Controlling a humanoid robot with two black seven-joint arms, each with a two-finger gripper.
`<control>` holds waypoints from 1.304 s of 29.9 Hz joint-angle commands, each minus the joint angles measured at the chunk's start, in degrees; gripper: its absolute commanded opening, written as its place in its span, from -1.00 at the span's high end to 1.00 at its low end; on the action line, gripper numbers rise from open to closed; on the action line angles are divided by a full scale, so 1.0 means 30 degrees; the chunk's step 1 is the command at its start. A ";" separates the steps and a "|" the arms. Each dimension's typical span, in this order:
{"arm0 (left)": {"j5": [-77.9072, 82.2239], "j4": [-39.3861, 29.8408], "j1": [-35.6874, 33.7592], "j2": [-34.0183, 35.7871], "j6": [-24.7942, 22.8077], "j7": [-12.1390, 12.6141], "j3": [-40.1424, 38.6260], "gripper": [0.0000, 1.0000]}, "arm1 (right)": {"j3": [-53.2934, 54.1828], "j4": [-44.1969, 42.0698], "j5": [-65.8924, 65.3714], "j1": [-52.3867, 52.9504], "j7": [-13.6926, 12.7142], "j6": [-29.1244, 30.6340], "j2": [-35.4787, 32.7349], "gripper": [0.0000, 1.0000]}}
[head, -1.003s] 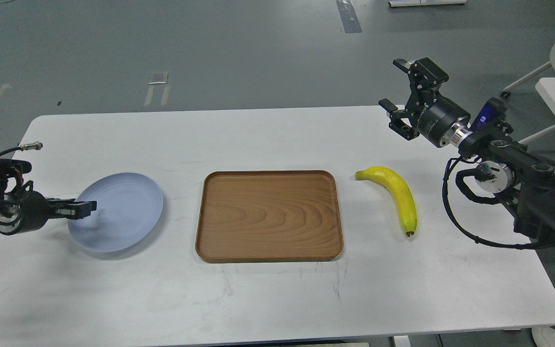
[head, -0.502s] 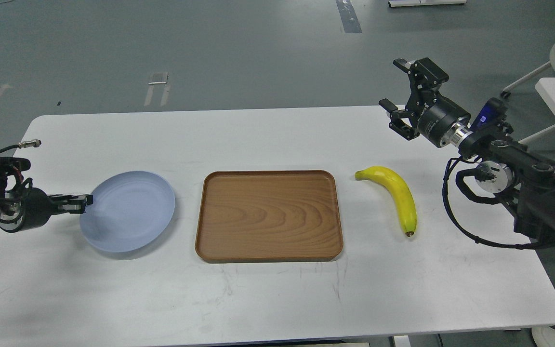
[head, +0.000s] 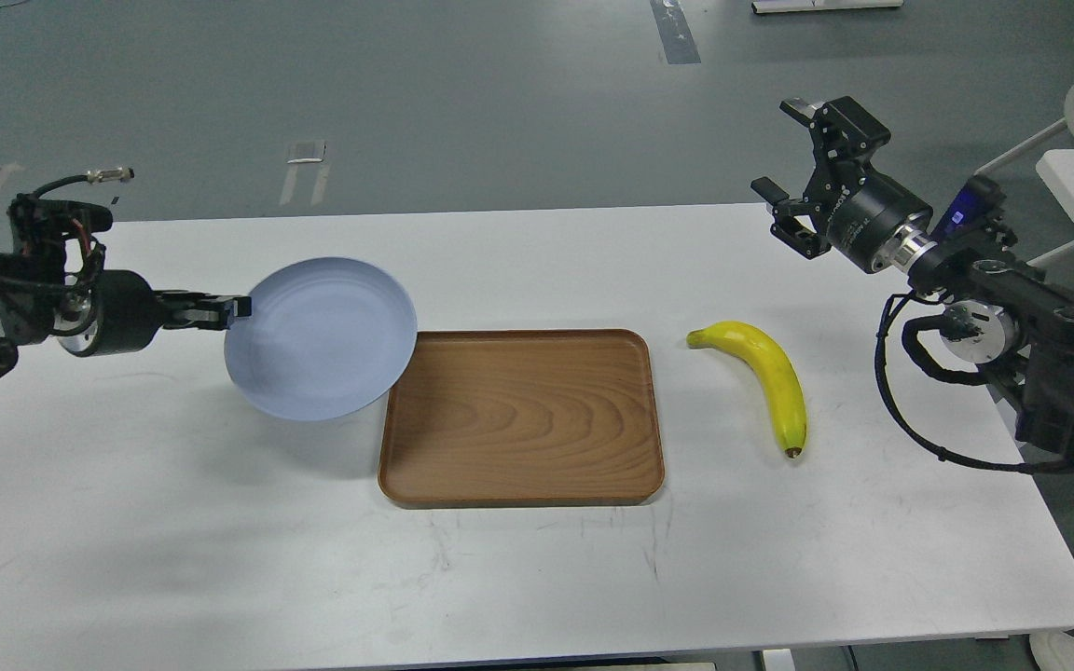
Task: Place banana on plate with both arms
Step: 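Carry the plate with the left gripper and lower it onto the wooden tray, then open the left gripper and withdraw it away from the plate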
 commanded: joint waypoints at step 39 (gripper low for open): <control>0.0026 0.4249 -0.0577 -0.9220 -0.0240 -0.0002 0.2266 1.00 | 0.0030 0.1107 0.0001 0.0000 0.0006 -0.0001 -0.1875 -1.00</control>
